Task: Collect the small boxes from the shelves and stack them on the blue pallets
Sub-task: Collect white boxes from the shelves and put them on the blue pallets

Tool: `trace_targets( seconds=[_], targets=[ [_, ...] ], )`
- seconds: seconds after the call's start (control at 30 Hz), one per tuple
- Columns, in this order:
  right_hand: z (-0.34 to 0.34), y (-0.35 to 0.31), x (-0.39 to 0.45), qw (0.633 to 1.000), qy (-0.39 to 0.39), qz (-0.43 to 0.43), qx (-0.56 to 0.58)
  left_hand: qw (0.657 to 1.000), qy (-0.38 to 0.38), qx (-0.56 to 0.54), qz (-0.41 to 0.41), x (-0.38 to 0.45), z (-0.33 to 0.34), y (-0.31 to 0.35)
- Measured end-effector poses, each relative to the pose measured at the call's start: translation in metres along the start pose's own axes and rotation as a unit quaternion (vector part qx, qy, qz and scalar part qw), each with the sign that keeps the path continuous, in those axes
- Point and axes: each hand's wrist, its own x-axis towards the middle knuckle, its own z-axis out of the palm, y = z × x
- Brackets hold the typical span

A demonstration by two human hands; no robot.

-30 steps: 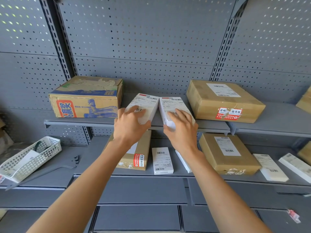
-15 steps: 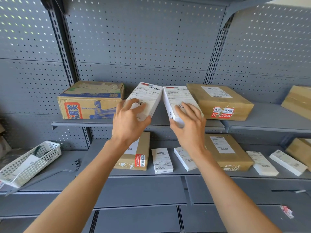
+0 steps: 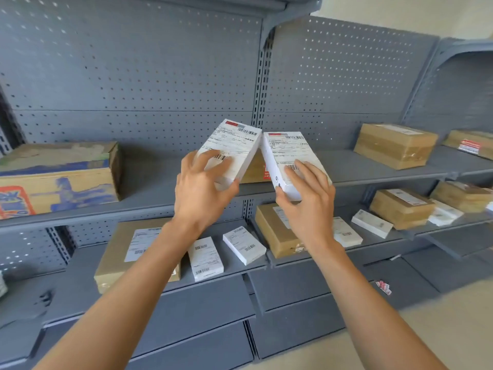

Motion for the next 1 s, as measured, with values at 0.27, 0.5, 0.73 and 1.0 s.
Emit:
trace_targets(
  seconds=[0.27,0.5,0.73,1.0],
  targets=[
    [-0.090,0.120,-0.029,0.993,0.015,0.064,-0.099,0.993,-0.070,-0.066,0.073,0.012,0.099,0.114],
    [-0.190,0.232,-0.061,0.975,0.031,0.125,-0.180,0.976,-0.122,-0.116,0.138,0.001,0.196,0.240],
    [-0.292,0.333,-0.092,0.952,0.053,0.166,-0.252,0.956,-0.178,-0.161,0.169,-0.018,0.277,0.372],
    [-0.403,0.403,-0.129,0.914,0.046,0.225,-0.335,0.927,-0.201,-0.217,0.229,-0.044,0.344,0.500]
  ],
)
